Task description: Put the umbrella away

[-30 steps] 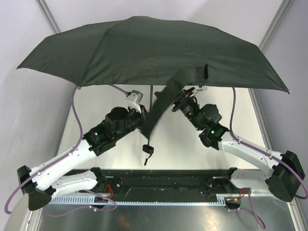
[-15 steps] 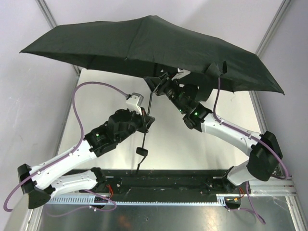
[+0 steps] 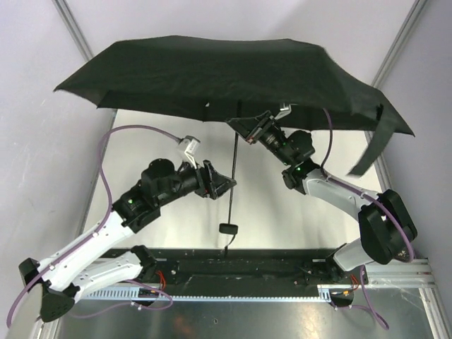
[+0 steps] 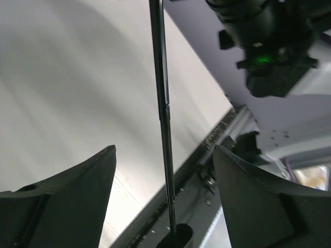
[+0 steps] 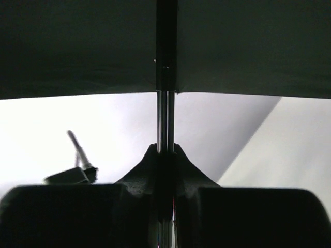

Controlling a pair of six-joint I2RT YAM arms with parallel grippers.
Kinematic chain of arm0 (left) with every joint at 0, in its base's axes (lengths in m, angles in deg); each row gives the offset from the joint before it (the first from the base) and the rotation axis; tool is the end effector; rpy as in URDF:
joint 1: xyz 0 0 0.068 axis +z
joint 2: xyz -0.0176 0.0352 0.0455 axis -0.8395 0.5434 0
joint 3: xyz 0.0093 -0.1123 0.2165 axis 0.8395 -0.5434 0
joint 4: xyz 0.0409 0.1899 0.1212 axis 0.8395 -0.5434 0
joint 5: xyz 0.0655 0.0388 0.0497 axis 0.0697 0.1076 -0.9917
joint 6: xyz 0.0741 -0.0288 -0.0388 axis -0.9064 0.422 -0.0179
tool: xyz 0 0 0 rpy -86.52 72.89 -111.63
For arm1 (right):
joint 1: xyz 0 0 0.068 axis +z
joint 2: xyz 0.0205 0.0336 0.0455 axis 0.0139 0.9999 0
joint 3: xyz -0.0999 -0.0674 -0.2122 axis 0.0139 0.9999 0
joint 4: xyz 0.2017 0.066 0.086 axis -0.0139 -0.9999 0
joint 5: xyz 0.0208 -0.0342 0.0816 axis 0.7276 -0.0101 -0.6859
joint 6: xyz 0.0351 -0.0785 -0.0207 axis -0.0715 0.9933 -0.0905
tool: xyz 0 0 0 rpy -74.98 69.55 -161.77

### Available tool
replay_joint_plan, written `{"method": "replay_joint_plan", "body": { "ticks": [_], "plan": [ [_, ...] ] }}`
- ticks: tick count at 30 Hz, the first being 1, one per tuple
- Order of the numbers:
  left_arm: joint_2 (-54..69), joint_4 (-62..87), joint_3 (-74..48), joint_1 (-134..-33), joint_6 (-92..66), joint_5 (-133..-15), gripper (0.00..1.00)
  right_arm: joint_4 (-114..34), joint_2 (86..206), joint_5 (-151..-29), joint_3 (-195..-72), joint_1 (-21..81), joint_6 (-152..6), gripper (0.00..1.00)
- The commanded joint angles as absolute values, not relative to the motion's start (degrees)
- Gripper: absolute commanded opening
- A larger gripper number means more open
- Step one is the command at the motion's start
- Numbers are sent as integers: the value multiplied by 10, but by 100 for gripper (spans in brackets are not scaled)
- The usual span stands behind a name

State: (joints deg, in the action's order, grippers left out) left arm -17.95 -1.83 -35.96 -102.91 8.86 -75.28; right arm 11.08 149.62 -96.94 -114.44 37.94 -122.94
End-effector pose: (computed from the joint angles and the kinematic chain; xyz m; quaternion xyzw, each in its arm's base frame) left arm 0.1517 -0.1692 0.3182 0.1217 0.7697 -0.4329 0.4531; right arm 0.2678 0.2268 0.3589 -0.0071 0.5600 0.6494 0.5144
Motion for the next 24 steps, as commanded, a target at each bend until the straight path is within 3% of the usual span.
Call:
{"method": "replay_joint_plan", "body": {
  "ticks": [1,5,7,10,13,15,20,24],
  "plan": [
    [-174,47,-381,-1021,121,-635,80,339,1464,-1009,-1120,359,-1382,0],
    [-136,165,-402,-1021,166,-539,80,427,1487,-1012,-1105,357,-1449,0],
    [-116,197,-406,-1022,178,-512,73,443,1490,-1015,-1104,358,-1460,0],
    [-101,199,-408,-1023,159,-529,50,438,1481,-1021,-1102,362,-1460,0],
    [-98,175,-398,-1033,133,-579,17,417,1471,-1021,-1102,367,-1453,0],
    [-104,145,-384,-1057,111,-655,4,375,1464,-1019,-1102,366,-1435,1],
    [-130,74,-360,-1134,100,-861,0,93,1417,-968,-1149,367,-1282,44],
    [-128,30,-336,-1177,97,-964,0,-91,1390,-865,-1210,378,-1166,61]
  ]
}}
